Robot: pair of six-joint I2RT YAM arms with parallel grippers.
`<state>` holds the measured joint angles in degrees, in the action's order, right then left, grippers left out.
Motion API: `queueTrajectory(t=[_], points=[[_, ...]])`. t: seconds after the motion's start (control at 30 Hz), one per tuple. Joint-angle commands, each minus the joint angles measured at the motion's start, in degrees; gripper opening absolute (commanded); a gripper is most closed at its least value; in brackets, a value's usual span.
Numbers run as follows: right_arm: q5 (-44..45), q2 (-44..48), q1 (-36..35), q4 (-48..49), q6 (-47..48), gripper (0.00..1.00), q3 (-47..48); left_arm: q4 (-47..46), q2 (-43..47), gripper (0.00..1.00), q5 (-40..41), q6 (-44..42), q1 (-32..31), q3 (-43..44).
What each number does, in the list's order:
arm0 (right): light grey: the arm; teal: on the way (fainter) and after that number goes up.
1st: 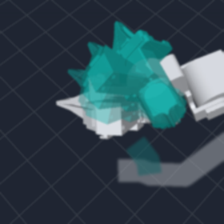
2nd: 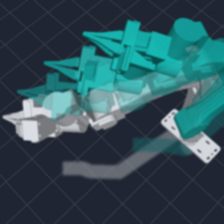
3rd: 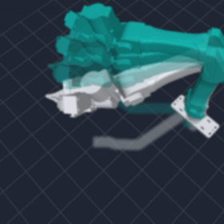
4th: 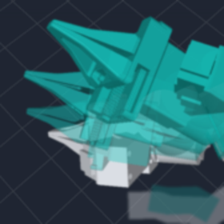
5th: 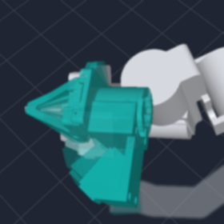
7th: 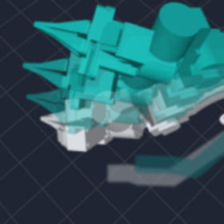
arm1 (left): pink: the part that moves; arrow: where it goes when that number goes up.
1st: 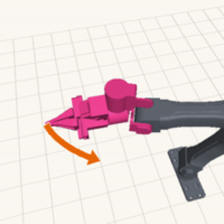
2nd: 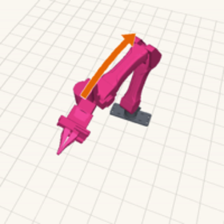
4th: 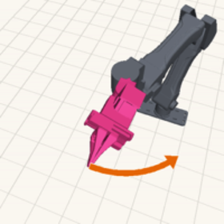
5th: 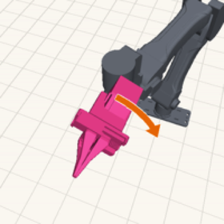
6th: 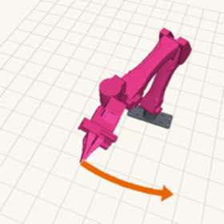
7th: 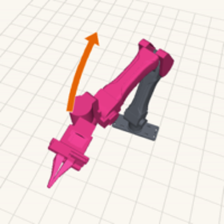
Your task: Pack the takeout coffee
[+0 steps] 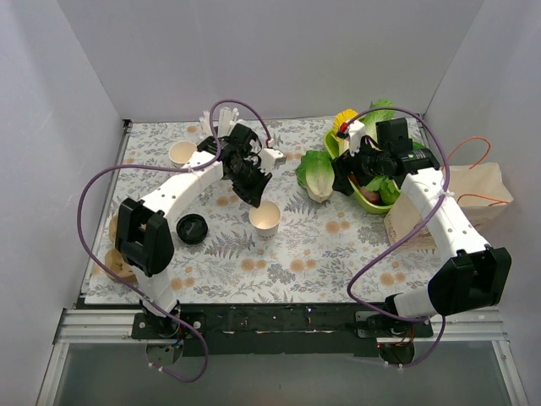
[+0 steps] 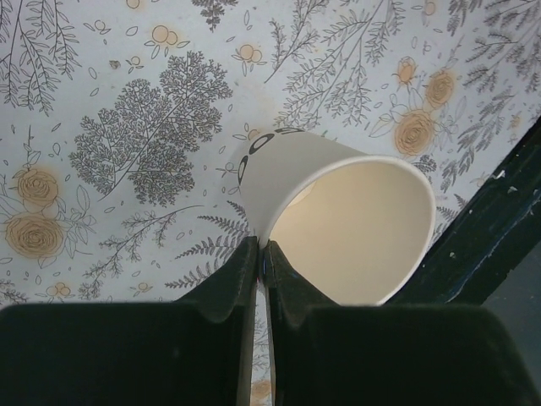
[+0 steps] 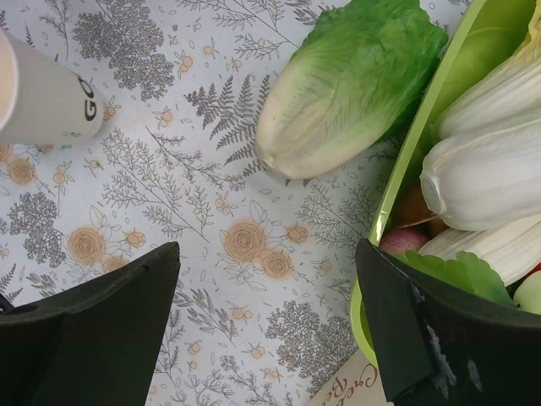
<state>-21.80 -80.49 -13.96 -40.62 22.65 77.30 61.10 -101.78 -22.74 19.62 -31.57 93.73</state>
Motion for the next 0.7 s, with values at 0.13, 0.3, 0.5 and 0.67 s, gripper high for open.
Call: queueTrajectory(t=[0.13, 0.3, 0.5, 0.67], points=[[-2.5, -0.2, -0.1, -0.4, 1.0, 0.92, 0.7, -2.1, -3.1, 0.00, 1.8, 1.9, 0.1, 0.2], [-3.0, -0.5, -0.1, -0.5, 1.1, 0.92, 0.6, -2.0, -4.2, 0.00, 1.5, 2.6, 0.1, 0.3], [-3.5, -1.2, 0.0, -0.3, 1.0, 0.91, 0.6, -2.0, -4.6, 0.11, 1.6, 2.9, 0.1, -0.1], [-3.6, -1.7, -0.1, -0.3, 1.2, 0.91, 0.8, -1.1, -3.9, 0.27, 1.0, 2.9, 0.1, 2.2]])
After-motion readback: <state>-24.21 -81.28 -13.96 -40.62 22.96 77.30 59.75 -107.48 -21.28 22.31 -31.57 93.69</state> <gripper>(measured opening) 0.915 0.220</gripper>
